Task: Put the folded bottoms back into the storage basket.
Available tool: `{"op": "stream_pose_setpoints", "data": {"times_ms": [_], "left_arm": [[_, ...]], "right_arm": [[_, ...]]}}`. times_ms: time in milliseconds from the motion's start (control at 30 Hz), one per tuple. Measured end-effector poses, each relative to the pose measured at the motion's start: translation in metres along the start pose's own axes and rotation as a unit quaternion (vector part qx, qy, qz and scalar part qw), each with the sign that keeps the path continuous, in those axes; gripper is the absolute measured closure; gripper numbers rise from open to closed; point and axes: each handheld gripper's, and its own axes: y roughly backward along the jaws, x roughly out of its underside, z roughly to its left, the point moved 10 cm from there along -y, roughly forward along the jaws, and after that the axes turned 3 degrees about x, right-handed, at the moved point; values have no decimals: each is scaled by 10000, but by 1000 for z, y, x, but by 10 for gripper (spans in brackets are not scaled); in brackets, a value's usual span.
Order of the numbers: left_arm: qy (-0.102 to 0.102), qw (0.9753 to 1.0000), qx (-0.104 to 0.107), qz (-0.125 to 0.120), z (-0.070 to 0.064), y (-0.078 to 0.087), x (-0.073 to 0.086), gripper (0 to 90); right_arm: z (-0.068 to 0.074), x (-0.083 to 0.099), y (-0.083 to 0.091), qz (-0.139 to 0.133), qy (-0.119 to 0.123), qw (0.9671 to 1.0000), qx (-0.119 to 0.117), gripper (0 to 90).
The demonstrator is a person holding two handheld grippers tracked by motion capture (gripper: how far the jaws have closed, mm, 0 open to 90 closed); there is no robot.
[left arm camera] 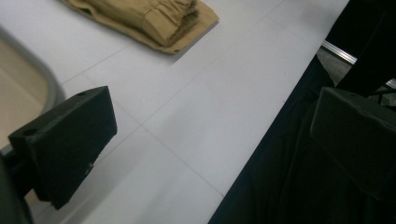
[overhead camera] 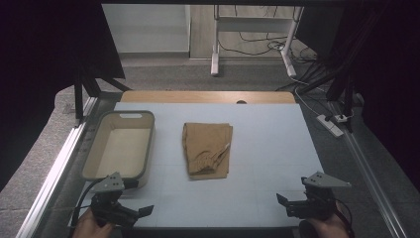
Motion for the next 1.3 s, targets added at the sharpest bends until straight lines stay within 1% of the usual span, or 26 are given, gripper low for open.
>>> {"op": "stream_pose_setpoints", "data": {"times_ms": [33,67,100,167,200,233,267,367,400,467,533,667,700,800,967,1033,1100,1233,1300], "left_arm": [[-36,10000,44,22,-1,-4,-1,0],[-36,10000,44,22,-1,-4,-1,0],[-16,9999,96,57,-1,-6,-2,0],[-43,9999,80,59,0,-7,-2,0],[-87,9999,59,-7,1,-9,-5,0],[-87,9999,59,-7,1,-9,-5,0],[-58,9999,124,-44,1,-10,-7,0],[-21,9998,177,-82,1,-11,-9,0],[5,9998,191,-35,2,-12,-9,0],[-14,9999,156,-30,3,-15,-12,0],[-74,9999,115,32,5,-19,-15,0],[-119,9998,135,36,4,-23,-21,0],[-171,9997,138,51,4,-27,-24,0],[-189,9997,155,77,4,-31,-27,0],[-178,9997,180,71,6,-40,-34,0],[-211,9996,164,120,7,-45,-37,0],[-193,9996,138,180,9,-48,-38,0],[-135,9996,170,186,12,-56,-42,0],[-126,9996,142,211,13,-60,-44,0]], "right_arm": [[0,0,0,-8,3,10000,0,5],[0,0,0,-8,3,10000,0,5],[0,0,0,-3,10,10000,-2,5],[0,0,0,15,15,10000,-10,5],[0,0,0,21,18,10000,0,5],[0,0,0,21,18,10000,0,5],[0,0,0,25,29,10000,7,5],[0,0,0,15,36,10000,8,5],[0,0,0,15,35,10000,5,5],[0,0,0,8,31,10000,0,5],[0,0,-1,14,23,10000,-6,5],[0,0,-1,4,29,10000,-4,5],[0,-1,-1,4,26,10000,-7,5],[0,-1,-1,-1,33,10000,-6,5],[0,-1,-1,-1,30,10000,-12,5],[0,-1,-1,-1,28,10000,-13,5],[0,-1,-1,-11,19,10000,-12,5],[0,-1,-1,-2,31,10000,-10,5],[0,-1,-1,-1,32,10000,-9,5]]}}
